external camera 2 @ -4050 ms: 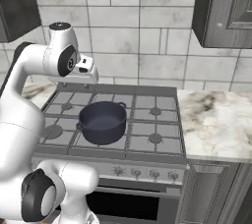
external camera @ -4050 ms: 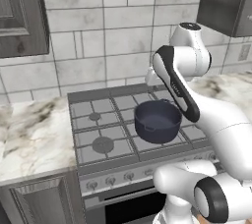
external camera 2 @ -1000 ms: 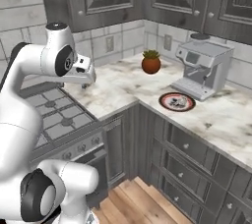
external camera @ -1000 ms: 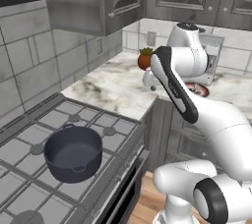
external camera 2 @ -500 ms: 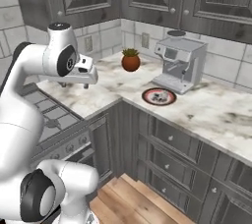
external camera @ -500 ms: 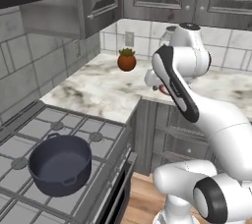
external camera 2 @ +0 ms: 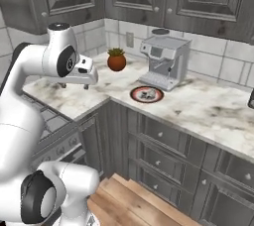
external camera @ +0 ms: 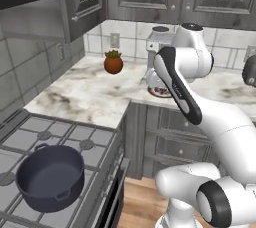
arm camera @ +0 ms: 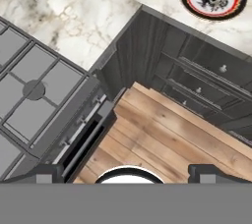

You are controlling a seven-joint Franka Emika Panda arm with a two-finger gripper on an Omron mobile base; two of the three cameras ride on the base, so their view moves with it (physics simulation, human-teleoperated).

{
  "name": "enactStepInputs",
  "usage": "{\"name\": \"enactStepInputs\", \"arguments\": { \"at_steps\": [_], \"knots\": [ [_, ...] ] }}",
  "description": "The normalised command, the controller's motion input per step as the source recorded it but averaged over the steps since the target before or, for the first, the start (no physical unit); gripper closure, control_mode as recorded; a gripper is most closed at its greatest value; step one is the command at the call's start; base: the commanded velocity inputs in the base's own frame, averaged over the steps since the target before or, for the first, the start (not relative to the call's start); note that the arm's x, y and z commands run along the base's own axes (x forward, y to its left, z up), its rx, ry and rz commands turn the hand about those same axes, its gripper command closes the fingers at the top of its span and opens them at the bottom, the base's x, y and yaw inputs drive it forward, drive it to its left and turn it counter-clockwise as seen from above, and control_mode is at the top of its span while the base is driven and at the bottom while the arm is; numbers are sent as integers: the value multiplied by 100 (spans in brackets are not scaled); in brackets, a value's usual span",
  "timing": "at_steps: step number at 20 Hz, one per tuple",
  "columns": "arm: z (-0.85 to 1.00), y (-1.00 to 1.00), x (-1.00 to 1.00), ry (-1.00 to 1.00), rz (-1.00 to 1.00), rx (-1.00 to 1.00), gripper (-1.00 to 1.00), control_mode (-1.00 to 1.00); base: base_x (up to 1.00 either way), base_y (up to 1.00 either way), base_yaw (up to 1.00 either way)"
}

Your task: Retrieve the frozen meat and place it in the pot on a burner. Then turn the burner on.

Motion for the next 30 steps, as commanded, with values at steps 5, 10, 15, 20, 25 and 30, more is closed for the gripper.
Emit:
{"name": "enactStepInputs", "arguments": {
  "at_steps": [5, 10, 15, 20, 25, 30],
  "knots": [
    [0, 0, 0, 0, 0, 0, -100, 100, 0, -8, -25],
    [0, 0, 0, 0, 0, 0, -100, 100, 0, -10, -24],
    [0, 0, 0, 0, 0, 0, -100, 100, 0, -25, -19],
    [0, 0, 0, 0, 0, 0, -100, 100, 12, -38, -9],
    [0, 0, 0, 0, 0, 0, -100, 100, 25, -30, -4],
    [0, 0, 0, 0, 0, 0, -100, 100, 45, -42, 0]
  ]
}}
